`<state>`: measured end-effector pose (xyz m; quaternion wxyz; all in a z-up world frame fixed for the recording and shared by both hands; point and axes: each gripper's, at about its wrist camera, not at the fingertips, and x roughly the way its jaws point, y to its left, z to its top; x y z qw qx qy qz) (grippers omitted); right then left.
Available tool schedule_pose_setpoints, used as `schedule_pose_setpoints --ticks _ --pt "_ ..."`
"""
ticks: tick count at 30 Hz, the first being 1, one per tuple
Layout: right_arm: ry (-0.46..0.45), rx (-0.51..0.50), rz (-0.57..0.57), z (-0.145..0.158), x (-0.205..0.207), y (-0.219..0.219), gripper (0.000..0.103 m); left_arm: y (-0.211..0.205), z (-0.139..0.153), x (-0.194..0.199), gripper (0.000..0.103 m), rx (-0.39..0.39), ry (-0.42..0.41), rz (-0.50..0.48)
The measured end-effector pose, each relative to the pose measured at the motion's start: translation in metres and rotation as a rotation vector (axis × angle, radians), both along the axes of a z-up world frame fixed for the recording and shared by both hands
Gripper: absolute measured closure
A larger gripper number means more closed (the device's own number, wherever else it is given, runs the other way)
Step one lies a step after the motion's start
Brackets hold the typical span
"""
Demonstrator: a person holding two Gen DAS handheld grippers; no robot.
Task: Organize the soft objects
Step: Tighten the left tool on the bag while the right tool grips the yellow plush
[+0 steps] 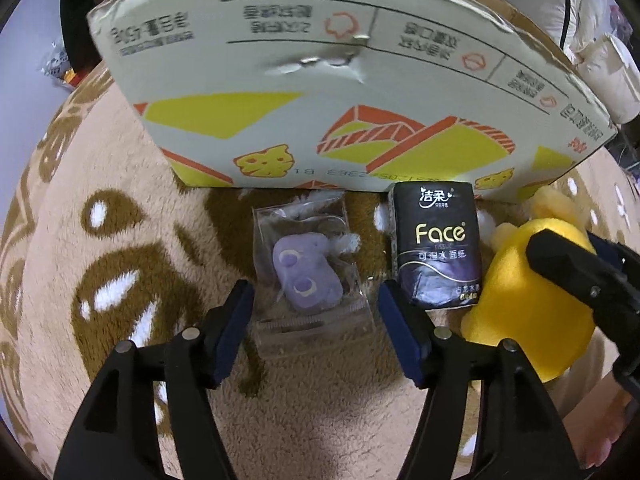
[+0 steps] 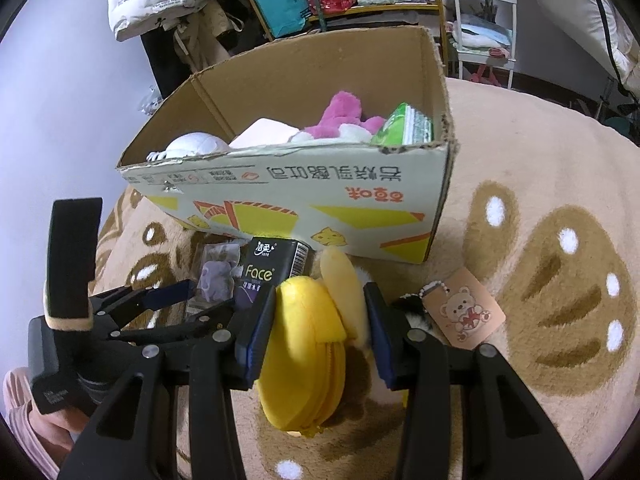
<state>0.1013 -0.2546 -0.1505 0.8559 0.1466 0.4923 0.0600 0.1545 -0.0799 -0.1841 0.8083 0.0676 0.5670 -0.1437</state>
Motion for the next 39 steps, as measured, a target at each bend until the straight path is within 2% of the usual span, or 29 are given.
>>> schedule_pose_setpoints --ticks 5,7,16,26,29,39 --pt "0.0 -0.001 0.001 0.0 0.0 0.0 0.056 0.0 -0.009 0.005 0.038 -0.004 -0.004 0.001" --pt "0.0 -0.008 0.005 0.0 0.0 0.001 0.056 0.0 -0.01 0.005 0.045 0.009 -0.013 0.006" --pt "-0.002 -0.012 0.015 0.0 0.001 0.007 0.056 -0.002 -0.012 0.003 0.047 0.014 -0.012 0.011" --pt "-0.072 -0.02 0.002 0.012 -0.006 0.005 0.058 0.015 0.013 -0.007 0.048 0.01 -0.062 0.068" --pt "-0.093 -0.018 0.004 0.017 -0.008 0.004 0.064 0.023 0.025 -0.011 0.048 -0.009 -0.076 0.079" --pt "-0.156 -0.019 0.0 0.029 -0.017 0.004 0.066 0.025 0.038 -0.022 0.048 -0.038 -0.107 0.072"
